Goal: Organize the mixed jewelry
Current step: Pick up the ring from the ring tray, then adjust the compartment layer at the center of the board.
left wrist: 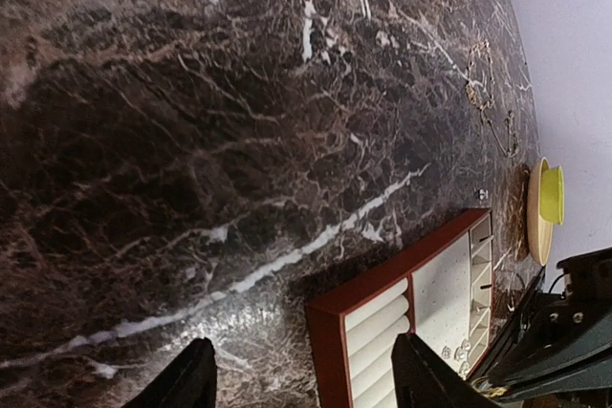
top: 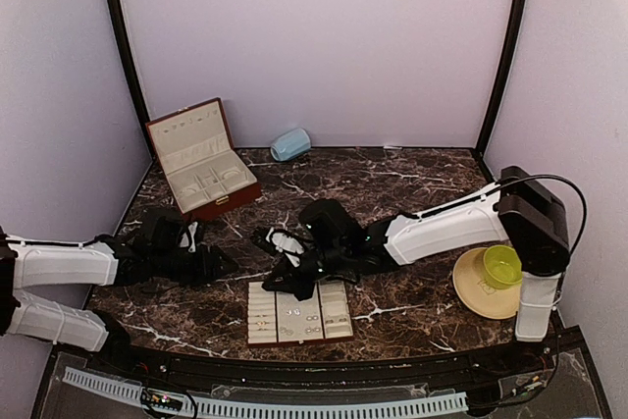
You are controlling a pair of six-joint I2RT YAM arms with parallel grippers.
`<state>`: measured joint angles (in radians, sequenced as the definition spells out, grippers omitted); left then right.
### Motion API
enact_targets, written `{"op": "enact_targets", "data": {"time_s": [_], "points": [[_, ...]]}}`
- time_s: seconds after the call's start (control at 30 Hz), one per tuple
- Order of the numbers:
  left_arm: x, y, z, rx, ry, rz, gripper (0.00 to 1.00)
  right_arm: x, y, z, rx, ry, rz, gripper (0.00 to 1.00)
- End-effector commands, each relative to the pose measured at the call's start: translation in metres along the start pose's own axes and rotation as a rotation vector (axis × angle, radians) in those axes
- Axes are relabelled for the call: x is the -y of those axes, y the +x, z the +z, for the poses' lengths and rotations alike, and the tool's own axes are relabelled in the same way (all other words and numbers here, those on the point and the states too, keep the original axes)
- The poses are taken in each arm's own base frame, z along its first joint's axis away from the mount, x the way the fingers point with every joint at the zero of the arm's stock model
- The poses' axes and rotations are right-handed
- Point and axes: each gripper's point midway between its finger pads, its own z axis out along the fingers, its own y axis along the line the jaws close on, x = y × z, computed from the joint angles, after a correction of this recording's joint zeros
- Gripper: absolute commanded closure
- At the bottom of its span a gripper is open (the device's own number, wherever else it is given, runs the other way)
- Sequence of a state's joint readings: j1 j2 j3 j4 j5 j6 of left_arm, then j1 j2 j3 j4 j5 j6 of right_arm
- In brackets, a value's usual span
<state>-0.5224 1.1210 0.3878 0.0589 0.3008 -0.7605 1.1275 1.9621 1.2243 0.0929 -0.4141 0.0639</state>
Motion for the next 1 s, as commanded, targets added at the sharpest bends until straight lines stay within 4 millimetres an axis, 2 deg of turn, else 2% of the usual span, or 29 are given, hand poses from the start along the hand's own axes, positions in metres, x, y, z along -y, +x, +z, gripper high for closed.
{"op": "enact_targets", "data": {"time_s": [0.0,0.2,0.47,0.6,0.97], "points": [[0.022,0.011,0.011,-0.074,0.095,-0.021,0.34,-0.001,-0.026,-0.019,0.106,0.010,0.006,1.00],[0.031,0.023,0.029,-0.147,0.131,-0.026,0.36,0.002,-0.026,-0.027,0.134,0.028,0.030,1.00],[0.035,0.036,0.041,-0.221,0.139,-0.009,0.62,0.005,-0.023,-0.032,0.142,0.032,0.045,1.00],[0.030,0.038,0.045,-0.247,0.106,0.019,0.70,0.005,-0.025,-0.035,0.154,0.027,0.049,1.00],[0.026,0.035,0.051,-0.255,0.059,0.079,0.78,0.004,-0.025,-0.036,0.164,0.020,0.062,1.00]]}}
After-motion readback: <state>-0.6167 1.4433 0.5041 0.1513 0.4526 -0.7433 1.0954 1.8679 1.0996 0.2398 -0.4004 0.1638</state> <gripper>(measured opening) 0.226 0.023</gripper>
